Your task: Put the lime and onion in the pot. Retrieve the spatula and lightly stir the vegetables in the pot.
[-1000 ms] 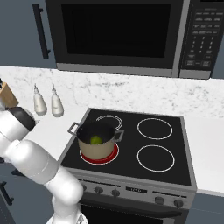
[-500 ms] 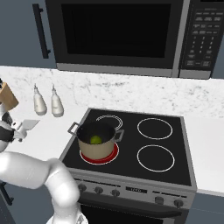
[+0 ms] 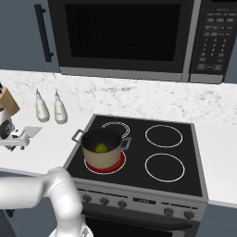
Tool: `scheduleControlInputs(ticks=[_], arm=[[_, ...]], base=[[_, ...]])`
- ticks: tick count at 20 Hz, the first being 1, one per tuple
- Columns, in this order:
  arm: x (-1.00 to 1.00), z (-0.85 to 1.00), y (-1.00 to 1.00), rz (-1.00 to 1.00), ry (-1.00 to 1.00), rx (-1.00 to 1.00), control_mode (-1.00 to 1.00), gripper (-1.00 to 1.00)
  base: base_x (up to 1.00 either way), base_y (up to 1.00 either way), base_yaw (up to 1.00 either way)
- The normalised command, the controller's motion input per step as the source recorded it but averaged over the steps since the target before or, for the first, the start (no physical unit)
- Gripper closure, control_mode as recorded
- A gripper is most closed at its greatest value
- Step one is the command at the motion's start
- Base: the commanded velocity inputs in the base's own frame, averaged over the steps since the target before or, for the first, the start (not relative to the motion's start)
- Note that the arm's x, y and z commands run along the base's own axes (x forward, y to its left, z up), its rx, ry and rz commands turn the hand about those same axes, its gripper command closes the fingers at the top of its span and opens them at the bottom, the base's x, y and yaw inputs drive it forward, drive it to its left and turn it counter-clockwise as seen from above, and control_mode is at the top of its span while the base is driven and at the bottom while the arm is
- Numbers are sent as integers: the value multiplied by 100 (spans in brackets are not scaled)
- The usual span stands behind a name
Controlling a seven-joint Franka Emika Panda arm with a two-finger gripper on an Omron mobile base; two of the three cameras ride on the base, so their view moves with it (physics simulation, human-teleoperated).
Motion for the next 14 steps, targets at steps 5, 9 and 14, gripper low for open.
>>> scheduleControlInputs(ticks=[5, 9, 14], arm=[[2, -20, -1, 0, 0, 0, -100, 100], [-1, -6, -11, -5, 3, 0, -100, 100], [-24, 13, -43, 0, -1, 0, -100, 100]], base=[[0, 0, 0], [0, 0, 0], [0, 0, 0]])
